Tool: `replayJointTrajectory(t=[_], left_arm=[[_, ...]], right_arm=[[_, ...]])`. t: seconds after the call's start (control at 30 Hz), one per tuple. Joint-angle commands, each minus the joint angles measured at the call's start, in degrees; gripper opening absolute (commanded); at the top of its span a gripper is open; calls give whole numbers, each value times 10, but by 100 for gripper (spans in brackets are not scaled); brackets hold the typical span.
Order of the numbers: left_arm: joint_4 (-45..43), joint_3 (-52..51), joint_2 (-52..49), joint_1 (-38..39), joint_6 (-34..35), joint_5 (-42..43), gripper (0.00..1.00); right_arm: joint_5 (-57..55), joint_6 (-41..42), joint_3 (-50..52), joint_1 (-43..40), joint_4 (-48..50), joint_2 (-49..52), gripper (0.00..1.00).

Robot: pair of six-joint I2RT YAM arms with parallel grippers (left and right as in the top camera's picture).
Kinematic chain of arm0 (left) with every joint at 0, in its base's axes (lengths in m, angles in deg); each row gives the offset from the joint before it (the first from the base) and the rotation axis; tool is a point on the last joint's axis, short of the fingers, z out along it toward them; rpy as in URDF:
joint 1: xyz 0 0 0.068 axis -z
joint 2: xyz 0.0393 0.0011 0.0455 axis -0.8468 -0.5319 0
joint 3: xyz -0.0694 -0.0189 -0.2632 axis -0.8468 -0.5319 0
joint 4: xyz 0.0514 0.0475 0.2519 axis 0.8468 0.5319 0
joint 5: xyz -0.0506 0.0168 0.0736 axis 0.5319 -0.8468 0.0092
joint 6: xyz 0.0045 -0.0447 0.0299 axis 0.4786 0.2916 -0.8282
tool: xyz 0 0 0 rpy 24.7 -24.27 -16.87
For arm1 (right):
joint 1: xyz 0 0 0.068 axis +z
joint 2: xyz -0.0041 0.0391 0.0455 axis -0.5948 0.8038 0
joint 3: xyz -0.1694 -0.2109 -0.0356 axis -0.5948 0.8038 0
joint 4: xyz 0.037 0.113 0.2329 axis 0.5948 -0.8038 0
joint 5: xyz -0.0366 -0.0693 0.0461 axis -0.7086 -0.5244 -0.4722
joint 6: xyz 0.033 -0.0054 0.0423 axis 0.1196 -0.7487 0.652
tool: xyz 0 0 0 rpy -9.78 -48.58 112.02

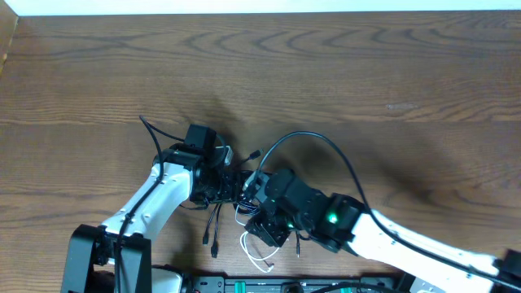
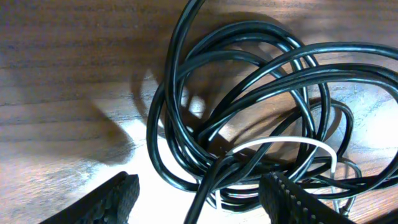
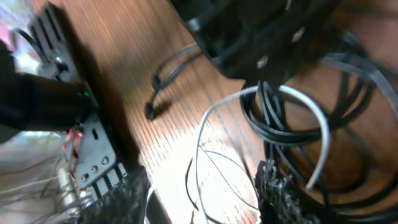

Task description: Untangle cables

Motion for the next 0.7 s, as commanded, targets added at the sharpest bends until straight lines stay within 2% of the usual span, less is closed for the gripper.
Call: replayJointTrajectory(t=[0.0,0.13,0.2,0.27,0.43,0.47,0.53,0.57,0.63,0.67], left_arm=[[1,-3,-4,-3,-1,-7,67],[1,-3,-4,-3,-1,-7,67],[1,-3,-4,-3,-1,-7,68],[1,-3,-4,-3,-1,-7,67],[1,-3,-4,-3,-1,-7,68],[1,-3,-4,-3,-1,-7,67],[1,-3,-4,-3,-1,-7,66],[1,-3,-4,-3,-1,-7,61],[1,-3,-4,-3,-1,-7,40],[1,-3,-4,-3,-1,-7,32]], right_arm=[[18,-3,2,0,1,45,51],[20,-3,2,0,8,85,49],[34,-3,2,0,15,97,39],[53,-3,2,0,23,100,18],[95,-1,2,-1,46,88,7],[101,-1,2,0,49,84,1],[121,-1,2,0,52,72,1],[131,-1,2,0,52,66,1],[145,-1,2,-1,55,52,1],[150,-1,2,-1,56,44,1]])
